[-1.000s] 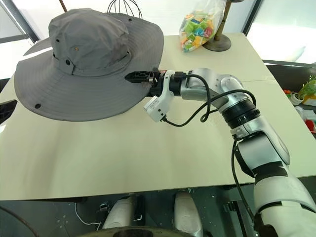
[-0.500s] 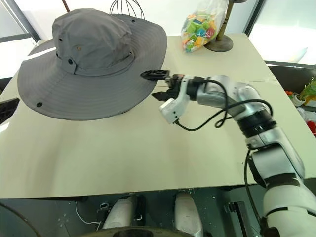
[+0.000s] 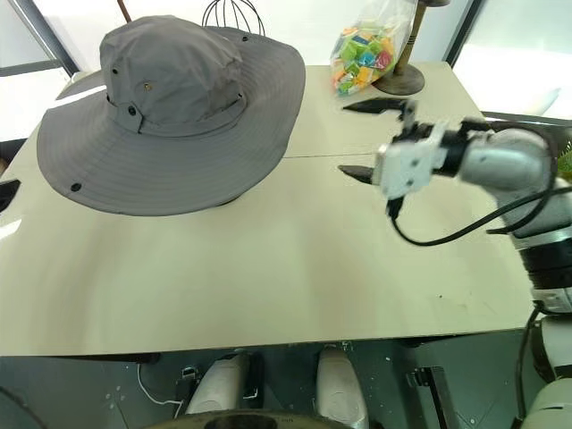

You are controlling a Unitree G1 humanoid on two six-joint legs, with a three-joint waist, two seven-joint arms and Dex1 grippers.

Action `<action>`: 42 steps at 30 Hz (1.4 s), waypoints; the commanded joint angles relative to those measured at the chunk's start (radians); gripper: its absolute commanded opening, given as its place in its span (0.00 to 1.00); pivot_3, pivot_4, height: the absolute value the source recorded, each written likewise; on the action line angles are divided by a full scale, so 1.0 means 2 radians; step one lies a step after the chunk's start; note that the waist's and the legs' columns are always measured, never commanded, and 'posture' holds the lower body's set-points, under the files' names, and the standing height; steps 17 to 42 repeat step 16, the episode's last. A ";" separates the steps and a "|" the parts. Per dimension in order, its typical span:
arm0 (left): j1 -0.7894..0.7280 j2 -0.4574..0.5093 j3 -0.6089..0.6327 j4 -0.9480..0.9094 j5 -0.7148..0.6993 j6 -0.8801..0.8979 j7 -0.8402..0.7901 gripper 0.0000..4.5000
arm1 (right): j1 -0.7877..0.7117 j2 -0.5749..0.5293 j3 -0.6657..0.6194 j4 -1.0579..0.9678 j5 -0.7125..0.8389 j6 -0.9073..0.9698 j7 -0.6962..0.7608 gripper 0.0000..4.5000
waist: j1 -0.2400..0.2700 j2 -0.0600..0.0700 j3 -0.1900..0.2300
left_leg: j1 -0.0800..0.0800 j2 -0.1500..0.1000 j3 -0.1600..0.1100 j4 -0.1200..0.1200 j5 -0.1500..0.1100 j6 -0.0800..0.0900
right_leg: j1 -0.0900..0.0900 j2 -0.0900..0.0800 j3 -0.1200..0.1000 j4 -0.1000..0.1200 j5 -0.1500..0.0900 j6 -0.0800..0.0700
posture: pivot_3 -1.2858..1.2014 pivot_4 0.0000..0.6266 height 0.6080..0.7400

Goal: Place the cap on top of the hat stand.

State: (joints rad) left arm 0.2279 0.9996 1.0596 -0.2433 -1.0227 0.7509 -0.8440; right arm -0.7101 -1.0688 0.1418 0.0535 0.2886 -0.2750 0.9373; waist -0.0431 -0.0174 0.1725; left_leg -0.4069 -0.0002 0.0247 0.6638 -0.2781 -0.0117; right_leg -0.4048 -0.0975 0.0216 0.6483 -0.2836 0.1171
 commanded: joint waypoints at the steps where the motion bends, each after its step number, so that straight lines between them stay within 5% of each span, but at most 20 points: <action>1: 0.007 0.014 0.031 0.030 0.032 -0.020 -0.035 1.00 | -0.026 -0.021 -0.061 0.002 0.136 0.179 0.082 1.00 | 0.000 0.000 0.000 | 0.000 0.000 0.000 0.000 0.000 0.000 | 0.000 0.000 0.000 0.000 0.000 0.000 | 0.52 0.24 0.99; 6: 0.013 0.021 0.044 0.060 0.057 -0.027 -0.069 1.00 | -0.109 -0.039 -0.079 0.116 0.169 0.330 0.186 1.00 | 0.000 0.001 0.000 | 0.000 0.000 0.000 0.000 0.000 0.000 | 0.000 -0.001 0.000 0.000 -0.001 -0.002 | 0.52 0.24 0.99; 12: 0.021 0.026 0.052 0.064 0.072 -0.017 -0.094 1.00 | -0.168 -0.025 -0.082 0.176 0.152 0.386 0.237 1.00 | -0.001 0.001 0.001 | -0.001 0.000 0.001 -0.001 -0.001 0.000 | -0.001 -0.002 0.000 -0.001 -0.001 -0.002 | 0.52 0.24 0.99; 42: 0.021 0.025 0.057 0.061 0.073 -0.011 -0.100 1.00 | -0.176 -0.015 -0.083 0.187 0.135 0.386 0.245 1.00 | -0.001 0.001 0.001 | -0.001 0.000 0.001 -0.001 -0.001 0.000 | -0.002 -0.003 0.000 0.000 -0.001 -0.002 | 0.52 0.24 0.99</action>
